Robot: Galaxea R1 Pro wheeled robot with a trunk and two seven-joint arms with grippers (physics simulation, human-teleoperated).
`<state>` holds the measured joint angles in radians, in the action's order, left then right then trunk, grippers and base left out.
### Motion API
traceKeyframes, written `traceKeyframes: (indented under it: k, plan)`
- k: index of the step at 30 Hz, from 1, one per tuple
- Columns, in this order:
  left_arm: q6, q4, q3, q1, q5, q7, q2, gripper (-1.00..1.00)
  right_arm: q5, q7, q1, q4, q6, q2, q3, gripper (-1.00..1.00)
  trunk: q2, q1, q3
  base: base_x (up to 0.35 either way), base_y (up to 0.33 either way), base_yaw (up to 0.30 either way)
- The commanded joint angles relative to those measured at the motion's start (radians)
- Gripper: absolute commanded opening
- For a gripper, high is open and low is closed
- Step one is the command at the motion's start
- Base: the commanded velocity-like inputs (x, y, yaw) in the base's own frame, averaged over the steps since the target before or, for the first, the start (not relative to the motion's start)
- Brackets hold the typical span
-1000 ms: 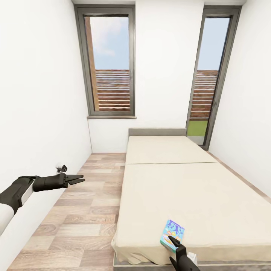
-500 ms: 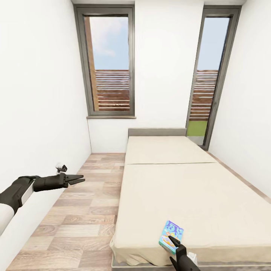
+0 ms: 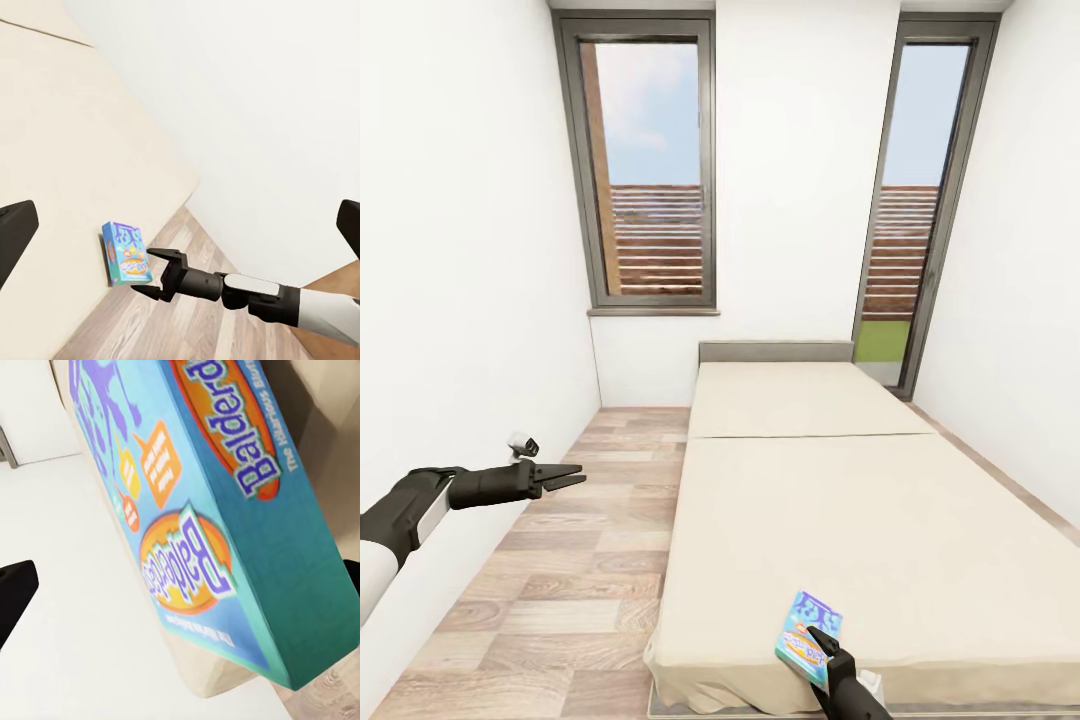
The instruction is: Put all the toys in the child's room - the three board games (two on the bed and one on the table), the two jigsaw puzzles on the table, and the tennis ball on the table - inside the toy box on the table in the child's room.
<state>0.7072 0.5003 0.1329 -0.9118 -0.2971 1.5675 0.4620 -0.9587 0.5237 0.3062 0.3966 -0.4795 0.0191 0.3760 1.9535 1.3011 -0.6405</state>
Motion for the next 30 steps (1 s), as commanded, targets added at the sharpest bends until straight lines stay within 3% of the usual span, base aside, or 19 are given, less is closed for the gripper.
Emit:
traceKeyframes:
  k: [1,19,25,30]
  plan:
    - [0.011,0.0,0.007,-0.001,-0.005,0.003,0.001,1.0,-0.005,-0.001,0.001,0.001,-0.008,0.001,0.006,1.0,0.001,0.0,-0.001,0.002,-0.002,0.0]
    - [0.012,-0.001,0.007,-0.001,-0.005,0.003,0.002,1.0,-0.005,-0.001,0.001,0.001,-0.008,0.001,0.006,1.0,0.001,0.0,-0.001,0.0,0.0,0.0]
    - [0.012,-0.001,0.007,-0.001,-0.005,0.003,0.001,1.0,-0.005,-0.001,0.001,0.001,-0.008,0.001,0.006,1.0,0.043,0.023,-0.02,0.0,0.0,0.0]
    - [0.011,-0.002,0.007,-0.001,-0.004,0.003,0.002,1.0,-0.005,-0.001,0.001,0.001,-0.008,0.001,0.006,1.0,0.043,0.023,-0.02,0.0,0.0,0.0]
